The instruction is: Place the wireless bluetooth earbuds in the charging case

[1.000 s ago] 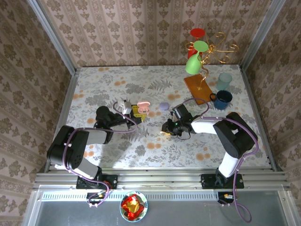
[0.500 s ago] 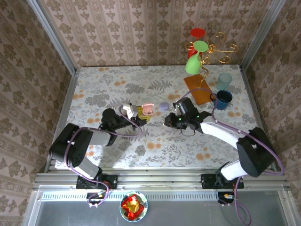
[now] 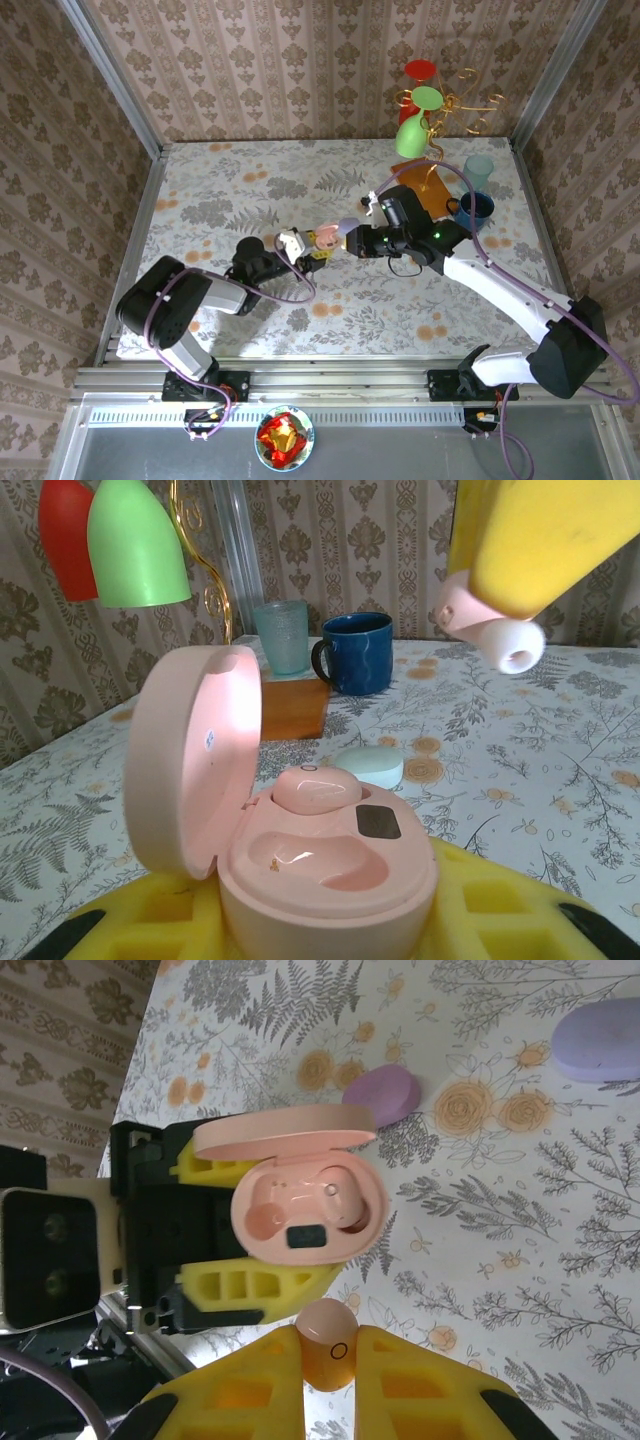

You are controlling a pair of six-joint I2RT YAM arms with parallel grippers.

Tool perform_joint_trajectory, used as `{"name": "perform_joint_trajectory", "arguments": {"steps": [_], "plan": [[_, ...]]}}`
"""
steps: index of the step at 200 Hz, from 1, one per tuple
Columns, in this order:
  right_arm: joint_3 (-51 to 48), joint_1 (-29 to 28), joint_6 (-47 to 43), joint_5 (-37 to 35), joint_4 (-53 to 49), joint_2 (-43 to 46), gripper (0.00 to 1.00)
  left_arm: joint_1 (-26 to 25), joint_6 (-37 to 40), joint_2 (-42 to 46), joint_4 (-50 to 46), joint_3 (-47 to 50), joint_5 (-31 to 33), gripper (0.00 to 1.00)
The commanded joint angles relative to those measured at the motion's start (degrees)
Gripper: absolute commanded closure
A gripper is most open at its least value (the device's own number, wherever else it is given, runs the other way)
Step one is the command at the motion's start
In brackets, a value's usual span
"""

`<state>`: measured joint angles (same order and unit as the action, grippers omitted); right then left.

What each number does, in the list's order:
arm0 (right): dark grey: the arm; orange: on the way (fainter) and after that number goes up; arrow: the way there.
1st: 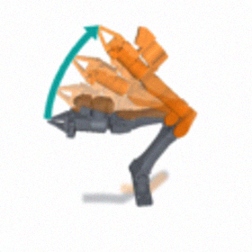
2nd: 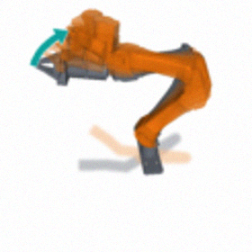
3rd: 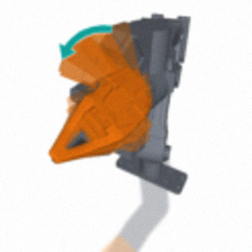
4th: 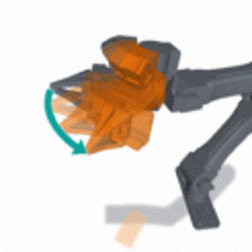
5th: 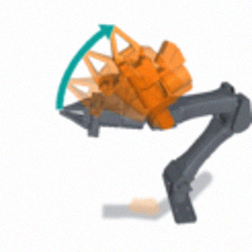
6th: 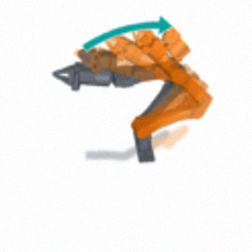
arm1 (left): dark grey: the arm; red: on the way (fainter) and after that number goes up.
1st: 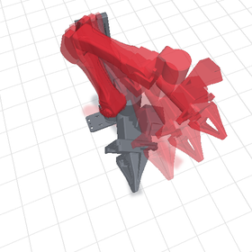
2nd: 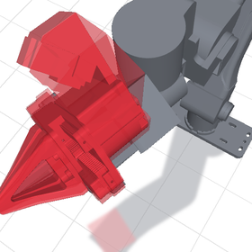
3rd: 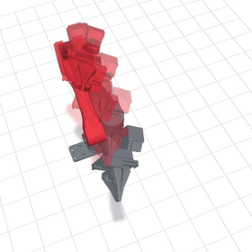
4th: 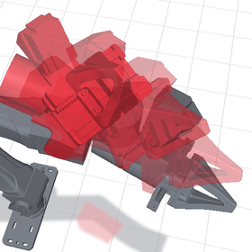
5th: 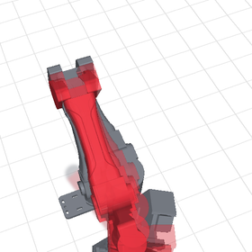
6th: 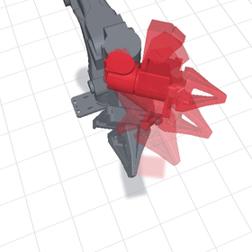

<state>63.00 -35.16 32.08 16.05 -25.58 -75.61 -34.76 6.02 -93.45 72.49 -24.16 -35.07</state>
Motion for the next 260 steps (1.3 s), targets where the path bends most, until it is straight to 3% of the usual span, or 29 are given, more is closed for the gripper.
{"name": "perform_joint_trajectory", "arguments": {"steps": [1, 260], "plan": [[2.4, -0.9, -1.8, -1.7, -2.6, -0.5, 0.84, -1.1, 2.3, -0.8, 1.7, -1.7, 1.6, 0.81], [9.8, -3.8, -6.2, -1.0, -4.9, -12.5, 0.79, -3.4, 3.6, -2.1, 1.7, -2.9, -0.1, 0.81]]}}
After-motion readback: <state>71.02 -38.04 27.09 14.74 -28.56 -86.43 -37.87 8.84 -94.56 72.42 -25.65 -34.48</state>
